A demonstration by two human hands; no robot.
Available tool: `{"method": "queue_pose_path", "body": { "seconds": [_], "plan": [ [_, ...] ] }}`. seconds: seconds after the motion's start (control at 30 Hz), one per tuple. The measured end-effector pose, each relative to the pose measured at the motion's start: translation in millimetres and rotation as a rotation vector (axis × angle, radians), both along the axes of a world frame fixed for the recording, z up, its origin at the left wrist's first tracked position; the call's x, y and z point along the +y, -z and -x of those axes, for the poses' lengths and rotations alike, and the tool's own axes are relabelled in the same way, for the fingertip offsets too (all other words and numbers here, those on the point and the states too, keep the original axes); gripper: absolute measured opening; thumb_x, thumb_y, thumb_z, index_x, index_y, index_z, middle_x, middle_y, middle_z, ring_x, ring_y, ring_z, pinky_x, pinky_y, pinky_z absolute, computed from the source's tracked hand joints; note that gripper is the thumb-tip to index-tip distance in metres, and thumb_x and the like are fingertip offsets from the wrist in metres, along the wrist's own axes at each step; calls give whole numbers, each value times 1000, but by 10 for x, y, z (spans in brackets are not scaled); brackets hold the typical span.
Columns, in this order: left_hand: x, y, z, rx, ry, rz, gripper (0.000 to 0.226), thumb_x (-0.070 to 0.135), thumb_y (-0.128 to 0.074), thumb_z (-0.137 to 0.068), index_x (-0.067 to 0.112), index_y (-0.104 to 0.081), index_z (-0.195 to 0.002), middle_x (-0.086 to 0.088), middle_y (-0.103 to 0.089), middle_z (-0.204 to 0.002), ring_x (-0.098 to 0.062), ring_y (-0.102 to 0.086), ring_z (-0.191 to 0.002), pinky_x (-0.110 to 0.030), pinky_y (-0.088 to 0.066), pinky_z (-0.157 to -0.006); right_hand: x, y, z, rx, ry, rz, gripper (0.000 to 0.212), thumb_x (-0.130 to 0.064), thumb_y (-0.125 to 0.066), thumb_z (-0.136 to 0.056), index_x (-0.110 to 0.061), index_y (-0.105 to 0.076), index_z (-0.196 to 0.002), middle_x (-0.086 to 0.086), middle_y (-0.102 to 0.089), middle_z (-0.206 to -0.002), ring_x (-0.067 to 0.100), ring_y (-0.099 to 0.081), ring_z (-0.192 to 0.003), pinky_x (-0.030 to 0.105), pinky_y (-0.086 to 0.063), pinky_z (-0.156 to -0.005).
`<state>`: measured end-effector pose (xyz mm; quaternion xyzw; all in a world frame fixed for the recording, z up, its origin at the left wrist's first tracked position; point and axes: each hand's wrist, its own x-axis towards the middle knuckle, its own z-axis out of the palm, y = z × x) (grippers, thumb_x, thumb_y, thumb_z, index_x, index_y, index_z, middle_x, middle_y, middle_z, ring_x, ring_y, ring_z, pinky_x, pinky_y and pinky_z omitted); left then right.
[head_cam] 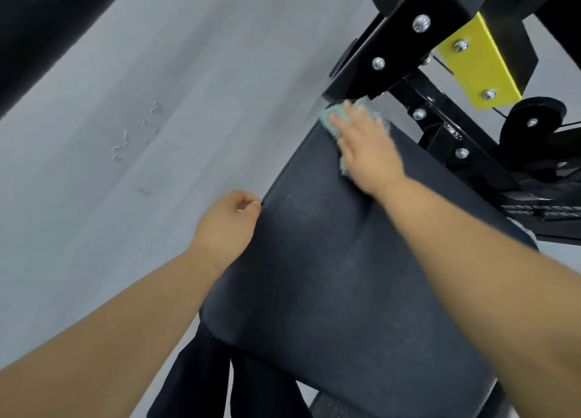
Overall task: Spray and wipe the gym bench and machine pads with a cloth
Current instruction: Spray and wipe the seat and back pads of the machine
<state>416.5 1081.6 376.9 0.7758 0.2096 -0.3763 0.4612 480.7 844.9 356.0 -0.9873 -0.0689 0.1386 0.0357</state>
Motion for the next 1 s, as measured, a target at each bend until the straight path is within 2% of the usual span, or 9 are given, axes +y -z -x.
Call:
{"method": "queue_pose_path", "body": {
  "seconds": [0.1,0.2,0.3,0.4,0.53,0.63,0.73,0.87,1.0],
  "plan": [
    [54,46,78,18,-20,-2,19,25,-45,-94,22,-63,-101,6,-63,-100,-18,-59,-94,-30,-45,-87,91,33,-170,-53,237,30,45,-19,-32,-101,-19,-29,-147,8,-15,-157,27,-11,-144,39,-2,-116],
    [107,87,180,31,-62,-34,21,26,-43,-94,21,-61,-105,3,-64,-106,-20,-58,-100,-33,-44,-93,565,106,4,-80,333,78,47,-24,-31,-101,-19,-25,-148,8,-11,-158,27,-8,-145,39,-1,-116],
    [196,105,293,67,-102,-61,23,23,-40,-95,21,-59,-108,1,-62,-109,-22,-56,-103,-35,-43,-95,1087,191,455,-68,212,3,45,-21,-38,-98,-20,-37,-143,7,-22,-155,28,-15,-144,40,-5,-115],
    [322,82,428,68,-163,-119,22,20,-39,-95,15,-58,-104,-3,-62,-104,-21,-53,-95,-34,-42,-88,1497,190,1060,-118,87,-104,41,-16,-47,-88,-17,-57,-128,9,-44,-144,32,-35,-135,42,-15,-113],
    [431,64,576,81,-222,-167,22,18,-39,-94,7,-56,-102,-9,-60,-100,-26,-53,-93,-39,-43,-90,1628,22,1715,82,-269,-239,42,-19,-40,-89,-16,-58,-127,6,-48,-141,29,-41,-133,42,-24,-112],
    [455,43,719,64,-226,-178,24,23,-39,-95,11,-55,-108,-4,-58,-105,-25,-51,-99,-38,-41,-92,1128,32,1496,14,-413,-167,46,-15,-46,-84,-17,-57,-129,10,-50,-139,31,-47,-127,42,-28,-109],
    [416,37,838,25,-202,-176,21,26,-39,-96,17,-55,-105,-2,-57,-104,-25,-52,-103,-36,-42,-88,612,31,1036,-83,-194,-35,45,-17,-40,-90,-14,-52,-134,15,-44,-143,34,-42,-131,45,-28,-111],
    [338,39,967,-74,-195,-228,22,26,-38,-96,18,-55,-106,0,-58,-110,-23,-52,-105,-34,-40,-85,818,5,977,-92,252,-35,45,-19,-38,-98,-16,-37,-144,9,-23,-155,31,-19,-143,42,-11,-116],
    [329,48,1119,-129,-317,-258,20,25,-37,-95,16,-53,-102,-6,-59,-110,-26,-54,-103,-42,-44,-90,1471,145,1523,-109,109,-107,47,-20,-44,-92,-17,-45,-139,8,-35,-150,31,-28,-140,43,-18,-114]
  ]
}}
